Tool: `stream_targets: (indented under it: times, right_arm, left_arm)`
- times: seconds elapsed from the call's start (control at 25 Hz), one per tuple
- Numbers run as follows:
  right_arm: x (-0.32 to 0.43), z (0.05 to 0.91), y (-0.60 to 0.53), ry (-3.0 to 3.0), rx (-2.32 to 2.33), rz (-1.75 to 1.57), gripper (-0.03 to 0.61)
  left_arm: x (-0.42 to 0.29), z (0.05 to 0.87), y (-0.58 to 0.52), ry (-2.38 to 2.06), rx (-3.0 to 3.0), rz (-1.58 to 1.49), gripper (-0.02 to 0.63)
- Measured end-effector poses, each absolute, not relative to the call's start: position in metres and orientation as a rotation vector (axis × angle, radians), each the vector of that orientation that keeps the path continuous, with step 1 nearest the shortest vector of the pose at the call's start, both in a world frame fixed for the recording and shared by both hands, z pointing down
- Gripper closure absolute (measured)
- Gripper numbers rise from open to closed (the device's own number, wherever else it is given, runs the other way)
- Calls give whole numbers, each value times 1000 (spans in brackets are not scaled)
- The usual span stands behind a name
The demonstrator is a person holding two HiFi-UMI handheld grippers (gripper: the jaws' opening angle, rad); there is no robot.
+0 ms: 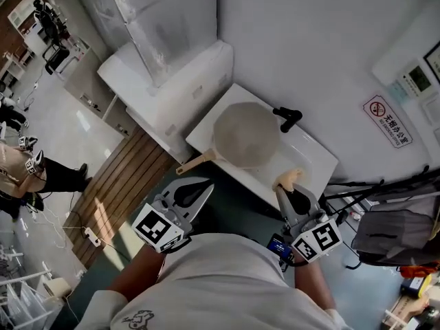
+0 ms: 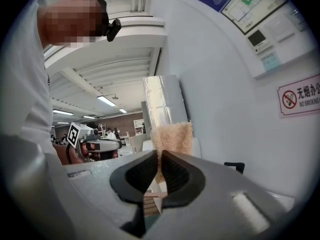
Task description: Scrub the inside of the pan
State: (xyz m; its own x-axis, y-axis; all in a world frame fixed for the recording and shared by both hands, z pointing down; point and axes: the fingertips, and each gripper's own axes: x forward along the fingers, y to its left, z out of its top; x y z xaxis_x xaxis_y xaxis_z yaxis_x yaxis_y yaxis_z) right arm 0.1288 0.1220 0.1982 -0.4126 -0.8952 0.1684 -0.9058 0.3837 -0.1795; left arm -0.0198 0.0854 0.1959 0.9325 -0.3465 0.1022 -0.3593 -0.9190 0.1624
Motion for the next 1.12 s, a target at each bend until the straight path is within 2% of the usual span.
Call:
stream_targets:
  times: [0.4, 0.68, 1.12]
  right_arm:
    - [82, 216, 52, -2483, 1720, 420, 554]
    - [72, 233, 24, -2467, 1692, 468, 554]
    - [99, 284, -39, -2441, 1567, 550, 551]
  left_arm:
    - [-82, 246, 20, -466, 2892, 199, 614]
    - [-80, 278, 2, -424, 2932, 373, 611]
    - [-49, 323, -30, -410, 2904, 571, 518]
